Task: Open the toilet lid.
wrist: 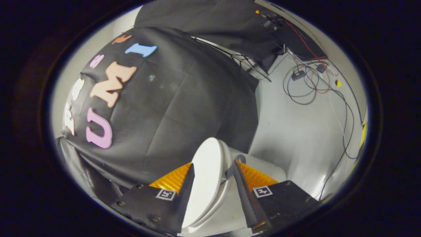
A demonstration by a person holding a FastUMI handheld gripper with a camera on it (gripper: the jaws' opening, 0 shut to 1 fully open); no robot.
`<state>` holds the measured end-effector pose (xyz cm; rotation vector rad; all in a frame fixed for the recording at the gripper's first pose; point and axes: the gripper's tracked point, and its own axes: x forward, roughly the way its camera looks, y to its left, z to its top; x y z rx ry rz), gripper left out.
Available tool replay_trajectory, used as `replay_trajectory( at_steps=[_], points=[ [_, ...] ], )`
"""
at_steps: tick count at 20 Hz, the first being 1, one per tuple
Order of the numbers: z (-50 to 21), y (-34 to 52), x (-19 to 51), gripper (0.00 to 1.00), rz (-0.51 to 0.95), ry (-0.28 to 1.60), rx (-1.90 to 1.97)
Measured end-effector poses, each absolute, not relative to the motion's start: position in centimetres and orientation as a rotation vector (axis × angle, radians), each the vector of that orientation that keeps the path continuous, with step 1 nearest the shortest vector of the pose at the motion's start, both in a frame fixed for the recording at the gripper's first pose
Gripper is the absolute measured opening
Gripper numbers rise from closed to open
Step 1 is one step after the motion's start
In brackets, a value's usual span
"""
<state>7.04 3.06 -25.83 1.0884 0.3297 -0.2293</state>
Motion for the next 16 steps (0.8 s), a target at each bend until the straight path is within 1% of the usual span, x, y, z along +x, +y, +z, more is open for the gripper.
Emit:
replay_trajectory(
  at_steps=[4,8,11,12,13,16],
  points=[
    [-29.1,2.7,8.1,0.71,-0.288,0.380,1.124],
    [-30.0,0.9,9.4,0.71,-0.335,0.348,1.215],
    [-30.6,-0.3,9.9,0.70,-0.354,0.366,1.269],
    [-32.7,0.3,11.5,0.47,-0.381,0.410,1.257],
    [-32.3,0.1,10.3,0.23,-0.378,0.410,1.252],
    [-30.8,-0.2,10.6,0.23,-0.338,0.389,1.244]
  ],
)
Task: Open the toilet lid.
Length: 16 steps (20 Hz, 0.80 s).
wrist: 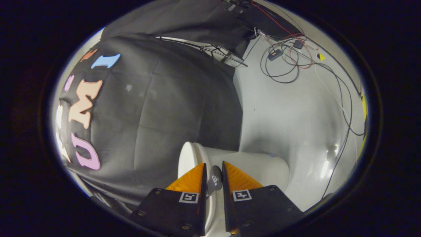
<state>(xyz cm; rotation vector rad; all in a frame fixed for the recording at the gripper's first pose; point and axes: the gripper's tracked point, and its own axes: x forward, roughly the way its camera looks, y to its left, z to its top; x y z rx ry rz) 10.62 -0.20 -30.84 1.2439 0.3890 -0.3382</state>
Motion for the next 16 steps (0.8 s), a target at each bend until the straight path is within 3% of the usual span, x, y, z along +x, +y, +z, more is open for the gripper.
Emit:
replay_trajectory(
  at_steps=[16],
  points=[
    [-15.1,5.1,12.4,0.23,-0.043,0.180,0.942]
  ],
)
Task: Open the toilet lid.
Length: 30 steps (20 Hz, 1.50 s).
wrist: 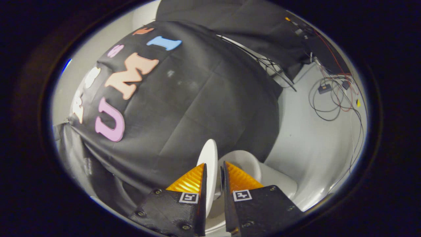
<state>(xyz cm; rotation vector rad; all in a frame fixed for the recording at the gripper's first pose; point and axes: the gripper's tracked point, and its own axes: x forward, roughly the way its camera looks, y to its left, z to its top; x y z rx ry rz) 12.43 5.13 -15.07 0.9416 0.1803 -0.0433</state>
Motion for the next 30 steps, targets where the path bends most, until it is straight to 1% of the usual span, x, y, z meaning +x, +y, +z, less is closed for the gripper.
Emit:
replay_trajectory(
  at_steps=[7,13,16,20,27,30],
  points=[
    [-3.8,15.1,15.1,0.23,0.131,0.094,0.774],
    [1.6,22.4,17.4,0.23,0.246,0.051,0.696],
    [3.1,25.6,16.3,0.23,0.287,0.008,0.690],
    [4.8,30.0,16.0,0.26,0.338,-0.026,0.611],
    [4.6,38.0,16.7,0.28,0.391,0.023,0.378],
    [4.7,40.4,16.9,0.25,0.405,0.039,0.290]
  ],
)
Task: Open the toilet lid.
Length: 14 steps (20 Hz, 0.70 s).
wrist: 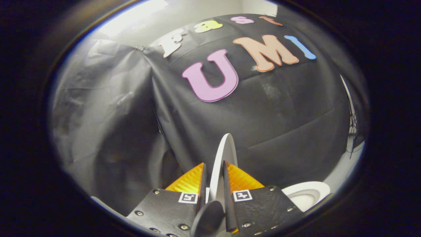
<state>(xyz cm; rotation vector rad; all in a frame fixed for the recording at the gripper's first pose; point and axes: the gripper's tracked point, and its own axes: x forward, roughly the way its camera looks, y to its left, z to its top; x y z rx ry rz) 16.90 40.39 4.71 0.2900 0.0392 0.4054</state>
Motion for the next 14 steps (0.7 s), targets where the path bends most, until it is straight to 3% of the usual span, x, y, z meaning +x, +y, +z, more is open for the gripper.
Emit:
replay_trajectory(
  at_steps=[14],
  points=[
    [4.4,49.0,15.3,0.29,0.504,0.047,0.203]
  ],
)
